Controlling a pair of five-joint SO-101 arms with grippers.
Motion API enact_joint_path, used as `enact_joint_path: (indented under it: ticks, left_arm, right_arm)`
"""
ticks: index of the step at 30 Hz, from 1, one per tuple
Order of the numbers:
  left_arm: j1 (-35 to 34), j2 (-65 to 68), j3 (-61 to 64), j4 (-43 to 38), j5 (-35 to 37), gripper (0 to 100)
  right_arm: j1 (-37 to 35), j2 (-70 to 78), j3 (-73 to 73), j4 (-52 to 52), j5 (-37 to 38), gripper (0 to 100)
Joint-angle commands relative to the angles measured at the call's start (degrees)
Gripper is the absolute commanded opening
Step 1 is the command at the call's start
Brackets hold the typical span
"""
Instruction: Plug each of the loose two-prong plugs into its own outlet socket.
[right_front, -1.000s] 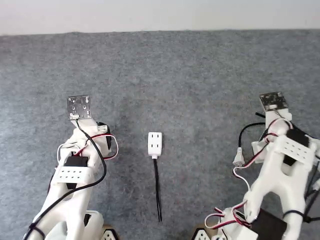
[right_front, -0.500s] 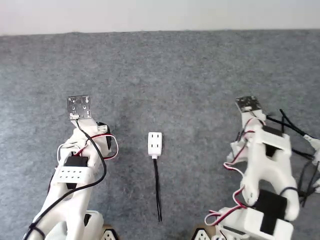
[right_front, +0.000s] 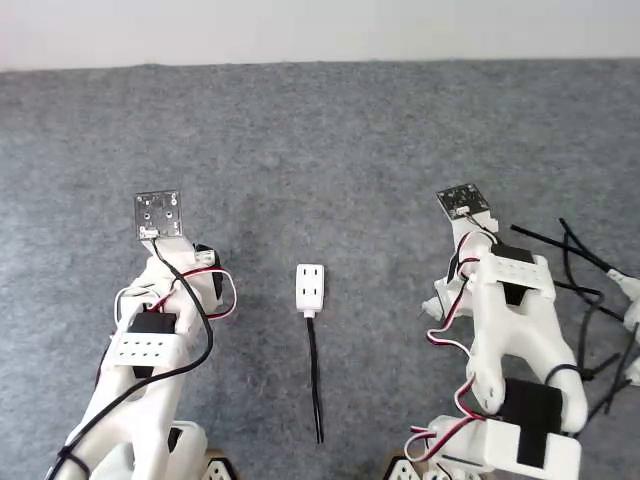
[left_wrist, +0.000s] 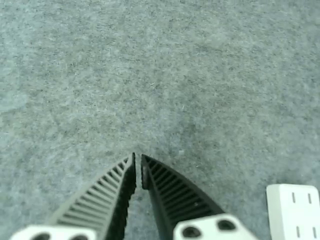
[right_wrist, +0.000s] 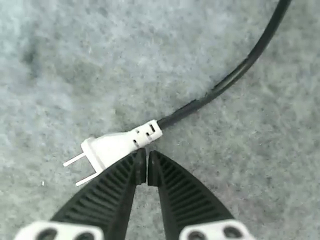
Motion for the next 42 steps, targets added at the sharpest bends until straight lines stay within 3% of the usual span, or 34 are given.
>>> enact_joint_path:
  ticks: [1, 12, 17, 31, 42]
  left_arm:
    - [0.26, -0.97, -2.07, -1.32, 0.26, 2]
    - [-1.23, -0.97, -0.75, -6.51, 0.62, 2]
    - [-0.97, -0.97, -0.22, -7.03, 0.62, 2]
    - [1.67, -0.88, 2.24, -10.11, 0.26, 2]
    - [1.67, -0.88, 2.24, -10.11, 0.26, 2]
  right_arm:
    - [0.57, -0.92, -3.16, -0.48, -1.85, 0.9]
    - [3.03, -24.13, 4.75, -3.12, -33.93, 1.3]
    - [-0.40, -27.38, 8.26, 0.13, -42.64, 1.3]
    - [0.66, -23.96, 12.75, -6.46, -45.98, 1.3]
    - [0.48, -4.88, -1.41, -1.71, -46.59, 1.1]
